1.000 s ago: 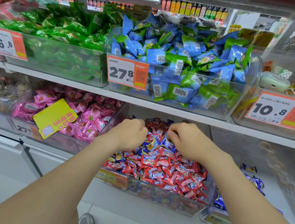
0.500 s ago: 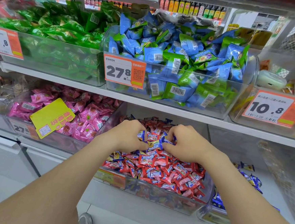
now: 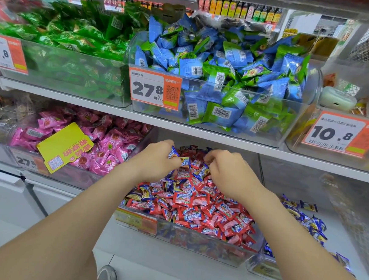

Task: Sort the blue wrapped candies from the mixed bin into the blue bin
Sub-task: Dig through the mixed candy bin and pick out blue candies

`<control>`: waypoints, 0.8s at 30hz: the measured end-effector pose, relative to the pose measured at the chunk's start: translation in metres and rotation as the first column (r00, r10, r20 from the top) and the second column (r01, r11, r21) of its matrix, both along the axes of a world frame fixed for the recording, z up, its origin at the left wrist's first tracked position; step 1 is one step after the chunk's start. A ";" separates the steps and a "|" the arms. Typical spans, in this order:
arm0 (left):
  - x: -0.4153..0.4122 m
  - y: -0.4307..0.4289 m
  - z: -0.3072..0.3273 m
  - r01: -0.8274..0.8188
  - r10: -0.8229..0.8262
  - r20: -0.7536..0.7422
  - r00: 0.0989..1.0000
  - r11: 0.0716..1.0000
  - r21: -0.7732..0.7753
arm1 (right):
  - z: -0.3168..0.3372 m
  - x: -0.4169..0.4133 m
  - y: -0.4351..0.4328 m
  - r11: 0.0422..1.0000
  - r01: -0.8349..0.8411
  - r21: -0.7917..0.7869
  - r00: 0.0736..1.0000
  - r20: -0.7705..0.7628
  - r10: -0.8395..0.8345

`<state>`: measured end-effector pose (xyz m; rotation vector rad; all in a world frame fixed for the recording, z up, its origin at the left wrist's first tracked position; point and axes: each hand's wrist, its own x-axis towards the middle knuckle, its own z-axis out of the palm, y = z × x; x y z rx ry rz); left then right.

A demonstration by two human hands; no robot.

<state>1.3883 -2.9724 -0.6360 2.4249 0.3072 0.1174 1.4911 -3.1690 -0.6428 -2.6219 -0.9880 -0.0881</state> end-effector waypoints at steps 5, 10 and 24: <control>-0.002 0.000 0.001 0.037 -0.036 0.020 0.999 0.996 -0.077 | -0.005 -0.002 0.003 0.982 0.068 -0.174 0.994 0.097 -0.052; -0.006 -0.001 0.004 0.017 -0.017 0.001 1.000 0.997 -0.071 | -0.004 0.001 0.010 0.984 0.071 -0.161 0.997 -0.015 -0.074; -0.011 0.002 0.010 -0.284 0.249 -0.139 0.958 0.888 -0.362 | 0.007 -0.034 0.029 0.980 -0.199 -0.011 0.968 -0.157 0.195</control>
